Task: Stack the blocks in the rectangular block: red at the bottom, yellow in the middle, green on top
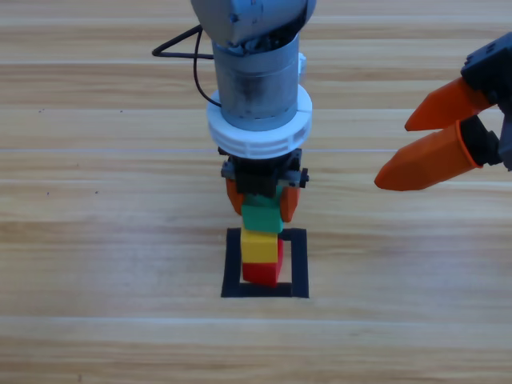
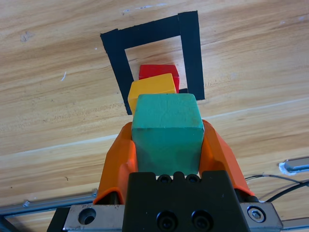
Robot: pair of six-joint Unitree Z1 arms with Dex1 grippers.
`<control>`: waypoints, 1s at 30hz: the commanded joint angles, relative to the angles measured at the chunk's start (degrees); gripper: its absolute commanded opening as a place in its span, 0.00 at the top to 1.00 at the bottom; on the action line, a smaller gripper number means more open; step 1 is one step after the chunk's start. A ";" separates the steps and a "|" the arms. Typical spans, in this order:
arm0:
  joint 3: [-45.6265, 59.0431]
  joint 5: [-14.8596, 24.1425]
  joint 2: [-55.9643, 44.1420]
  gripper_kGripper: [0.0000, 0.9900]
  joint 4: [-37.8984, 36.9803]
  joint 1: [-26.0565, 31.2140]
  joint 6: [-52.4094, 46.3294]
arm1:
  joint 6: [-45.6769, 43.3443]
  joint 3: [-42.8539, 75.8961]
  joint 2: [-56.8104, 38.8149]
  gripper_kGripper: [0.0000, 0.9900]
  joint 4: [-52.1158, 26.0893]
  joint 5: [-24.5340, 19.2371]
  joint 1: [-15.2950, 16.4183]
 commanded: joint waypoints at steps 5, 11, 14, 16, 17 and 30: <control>-0.25 0.41 2.80 1.00 0.13 0.87 -2.01 | -0.37 0.67 -0.62 0.00 -0.30 0.43 1.61; 0.10 0.15 2.19 1.00 0.22 1.04 -5.17 | -0.37 0.76 -0.71 0.00 -0.30 0.43 1.61; 0.81 -0.11 2.01 1.00 0.31 1.40 -7.19 | -0.37 0.84 -0.71 0.00 -0.30 0.43 1.61; 0.98 -0.11 1.92 1.00 0.31 1.48 -7.81 | -0.37 0.84 -0.80 0.00 -0.30 0.43 1.52; 1.07 -0.11 1.92 1.00 0.31 1.48 -7.90 | -0.37 0.84 -0.80 0.00 -0.30 0.43 1.61; 1.60 0.24 2.19 1.00 0.22 1.40 -6.84 | -0.28 0.93 -0.97 0.00 -0.21 0.51 1.52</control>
